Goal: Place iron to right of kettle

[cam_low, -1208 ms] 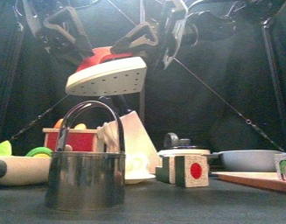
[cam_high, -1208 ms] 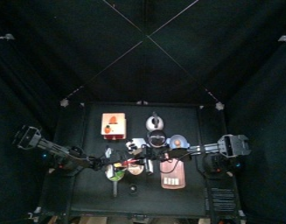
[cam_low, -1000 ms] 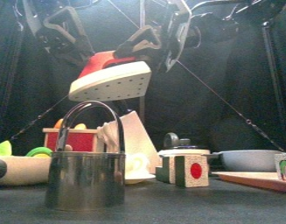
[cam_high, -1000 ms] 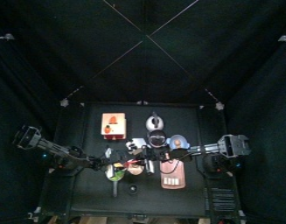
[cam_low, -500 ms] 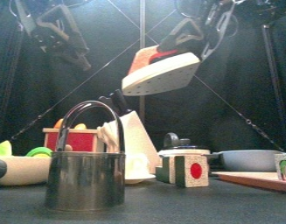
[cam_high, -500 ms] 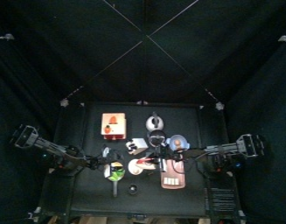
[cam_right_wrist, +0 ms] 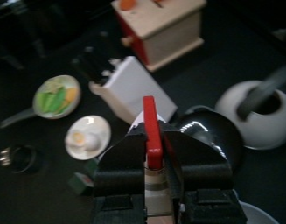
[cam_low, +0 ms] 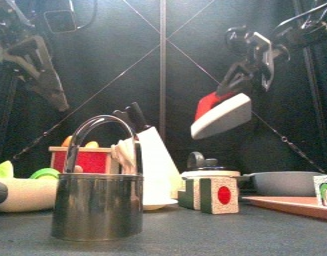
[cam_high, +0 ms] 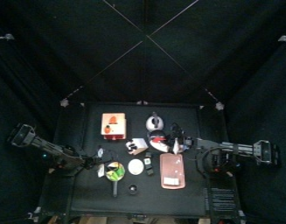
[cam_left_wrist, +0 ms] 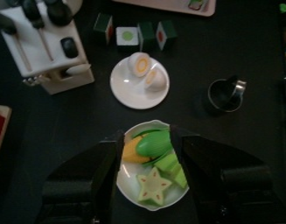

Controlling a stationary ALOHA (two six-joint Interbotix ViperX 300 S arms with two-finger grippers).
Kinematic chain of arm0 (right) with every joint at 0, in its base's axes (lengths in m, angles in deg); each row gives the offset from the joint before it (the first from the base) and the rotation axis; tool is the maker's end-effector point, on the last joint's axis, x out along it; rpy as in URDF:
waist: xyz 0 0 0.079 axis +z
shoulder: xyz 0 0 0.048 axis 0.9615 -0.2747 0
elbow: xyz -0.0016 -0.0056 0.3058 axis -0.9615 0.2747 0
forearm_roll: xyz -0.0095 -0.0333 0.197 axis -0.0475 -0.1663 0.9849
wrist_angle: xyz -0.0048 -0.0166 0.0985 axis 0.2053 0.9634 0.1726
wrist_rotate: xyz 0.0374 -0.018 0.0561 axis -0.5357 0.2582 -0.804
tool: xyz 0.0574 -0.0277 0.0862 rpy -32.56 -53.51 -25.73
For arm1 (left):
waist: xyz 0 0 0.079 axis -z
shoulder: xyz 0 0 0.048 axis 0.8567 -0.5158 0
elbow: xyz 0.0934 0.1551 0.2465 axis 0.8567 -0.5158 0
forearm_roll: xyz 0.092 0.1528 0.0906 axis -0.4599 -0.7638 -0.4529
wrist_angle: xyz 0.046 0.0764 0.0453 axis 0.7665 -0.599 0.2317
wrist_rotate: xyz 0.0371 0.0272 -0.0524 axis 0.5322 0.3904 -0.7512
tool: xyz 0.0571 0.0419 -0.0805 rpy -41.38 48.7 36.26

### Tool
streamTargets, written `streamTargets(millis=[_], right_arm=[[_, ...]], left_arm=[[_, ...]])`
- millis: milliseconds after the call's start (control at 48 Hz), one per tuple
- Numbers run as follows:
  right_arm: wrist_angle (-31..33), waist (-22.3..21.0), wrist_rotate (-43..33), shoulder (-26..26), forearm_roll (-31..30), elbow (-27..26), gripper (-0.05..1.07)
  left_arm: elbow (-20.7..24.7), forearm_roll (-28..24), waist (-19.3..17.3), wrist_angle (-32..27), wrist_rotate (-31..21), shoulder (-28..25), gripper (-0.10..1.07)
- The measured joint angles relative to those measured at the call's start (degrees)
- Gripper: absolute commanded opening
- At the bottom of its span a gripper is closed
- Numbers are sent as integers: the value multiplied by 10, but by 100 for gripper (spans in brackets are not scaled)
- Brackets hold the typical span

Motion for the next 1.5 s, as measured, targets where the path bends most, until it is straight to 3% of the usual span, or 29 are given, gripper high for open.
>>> streamTargets(millis=[438,646,979,1250,1500], right_arm=[[12,-178,0,12,-7,17,42],[-8,-236,0,-30,-4,25,42],[-64,-267,0,-136,-4,23,42],[-98,-284,-1,-185,0,13,44],[-107,-284,-1,-203,4,8,67]], left_arm=[[-34,-30,-120,12,-2,18,83],[-47,-37,-161,38,-2,18,83],[-75,-27,-165,80,-4,18,83],[-86,-23,-166,84,-3,18,83],[-89,-10,-166,84,-3,18,83]])
